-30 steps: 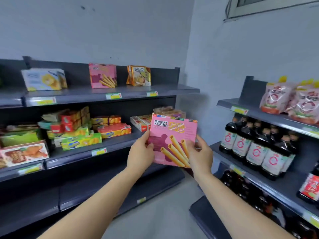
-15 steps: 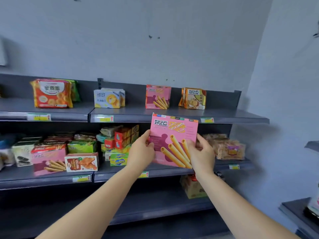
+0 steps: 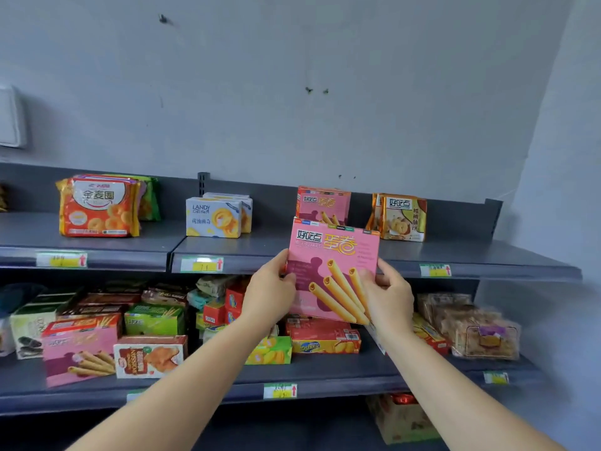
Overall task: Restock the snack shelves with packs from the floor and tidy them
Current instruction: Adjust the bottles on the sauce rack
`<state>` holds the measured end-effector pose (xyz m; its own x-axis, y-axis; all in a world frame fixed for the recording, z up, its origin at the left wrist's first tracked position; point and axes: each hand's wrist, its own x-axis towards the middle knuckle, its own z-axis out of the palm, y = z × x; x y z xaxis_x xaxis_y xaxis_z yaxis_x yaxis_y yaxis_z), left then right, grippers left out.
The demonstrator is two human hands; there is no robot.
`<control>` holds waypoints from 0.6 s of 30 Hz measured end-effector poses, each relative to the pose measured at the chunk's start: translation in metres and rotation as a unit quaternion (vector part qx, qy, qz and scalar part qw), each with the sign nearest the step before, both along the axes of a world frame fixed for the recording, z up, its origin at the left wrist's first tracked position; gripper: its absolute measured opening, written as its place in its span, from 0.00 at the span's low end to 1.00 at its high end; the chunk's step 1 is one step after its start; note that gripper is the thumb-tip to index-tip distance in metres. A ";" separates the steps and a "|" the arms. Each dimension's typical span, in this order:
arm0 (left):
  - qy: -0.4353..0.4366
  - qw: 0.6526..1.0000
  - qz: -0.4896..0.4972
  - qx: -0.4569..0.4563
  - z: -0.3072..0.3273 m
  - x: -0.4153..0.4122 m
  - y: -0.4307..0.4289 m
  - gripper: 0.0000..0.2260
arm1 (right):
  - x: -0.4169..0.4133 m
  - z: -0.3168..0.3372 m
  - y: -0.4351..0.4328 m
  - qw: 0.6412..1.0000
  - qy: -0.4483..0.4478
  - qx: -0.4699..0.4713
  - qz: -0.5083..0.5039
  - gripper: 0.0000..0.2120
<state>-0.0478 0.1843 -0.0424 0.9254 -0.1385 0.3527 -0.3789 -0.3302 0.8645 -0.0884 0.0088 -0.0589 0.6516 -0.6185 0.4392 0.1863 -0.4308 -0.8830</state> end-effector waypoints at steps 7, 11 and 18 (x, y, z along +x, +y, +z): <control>-0.018 0.999 -0.034 0.005 0.018 0.074 -0.029 0.21 | 0.059 0.025 -0.027 1.000 -0.010 0.001 -0.026 0.13; -0.021 0.999 -0.031 0.008 0.026 0.114 -0.055 0.21 | 0.095 0.035 -0.054 1.000 -0.011 0.001 -0.024 0.13; -0.012 0.999 -0.004 -0.031 0.030 0.172 -0.106 0.21 | 0.160 0.050 -0.110 1.000 -0.005 -0.019 0.017 0.12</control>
